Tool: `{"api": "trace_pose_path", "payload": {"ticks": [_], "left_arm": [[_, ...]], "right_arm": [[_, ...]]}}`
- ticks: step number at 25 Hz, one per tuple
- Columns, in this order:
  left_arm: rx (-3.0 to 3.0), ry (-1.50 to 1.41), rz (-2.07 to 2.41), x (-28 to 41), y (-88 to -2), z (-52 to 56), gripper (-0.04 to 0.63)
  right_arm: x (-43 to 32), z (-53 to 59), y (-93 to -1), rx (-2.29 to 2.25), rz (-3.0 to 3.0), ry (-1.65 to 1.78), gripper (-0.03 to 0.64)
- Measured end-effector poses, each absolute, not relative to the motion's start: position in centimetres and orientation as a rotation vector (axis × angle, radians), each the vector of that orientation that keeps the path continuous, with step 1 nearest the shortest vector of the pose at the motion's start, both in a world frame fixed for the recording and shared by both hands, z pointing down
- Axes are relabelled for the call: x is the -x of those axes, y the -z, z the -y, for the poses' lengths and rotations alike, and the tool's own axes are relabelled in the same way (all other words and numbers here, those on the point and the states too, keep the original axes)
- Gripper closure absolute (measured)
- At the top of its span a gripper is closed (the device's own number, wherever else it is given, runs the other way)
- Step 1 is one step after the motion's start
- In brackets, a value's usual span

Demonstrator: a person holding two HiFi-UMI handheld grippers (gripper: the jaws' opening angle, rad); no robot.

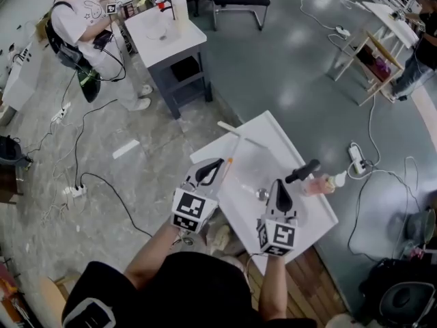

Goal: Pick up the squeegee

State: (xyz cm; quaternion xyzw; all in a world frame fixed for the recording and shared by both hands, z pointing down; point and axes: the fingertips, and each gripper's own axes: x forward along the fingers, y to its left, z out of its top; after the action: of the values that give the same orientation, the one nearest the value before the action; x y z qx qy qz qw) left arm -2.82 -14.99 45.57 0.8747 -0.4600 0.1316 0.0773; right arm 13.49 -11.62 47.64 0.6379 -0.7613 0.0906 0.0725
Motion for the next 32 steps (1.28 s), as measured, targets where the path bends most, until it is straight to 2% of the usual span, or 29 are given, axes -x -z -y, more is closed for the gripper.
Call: {"api": "trace_pose_path", "payload": {"ticks": [19,32], "left_arm": [[-2.555,-0.552,1.111,0.2,-56.2,23.8,0.592],[-2.464,-0.655,1.074,-0.2,-62.0,26.0,0.592]], "right_arm": [[-13.1,18.5,-56.5,-1.942,2.127,-0.490,0.618],[-13.1,20.4,-60.7,-1.923,2.079,-0.566,0.618]]}}
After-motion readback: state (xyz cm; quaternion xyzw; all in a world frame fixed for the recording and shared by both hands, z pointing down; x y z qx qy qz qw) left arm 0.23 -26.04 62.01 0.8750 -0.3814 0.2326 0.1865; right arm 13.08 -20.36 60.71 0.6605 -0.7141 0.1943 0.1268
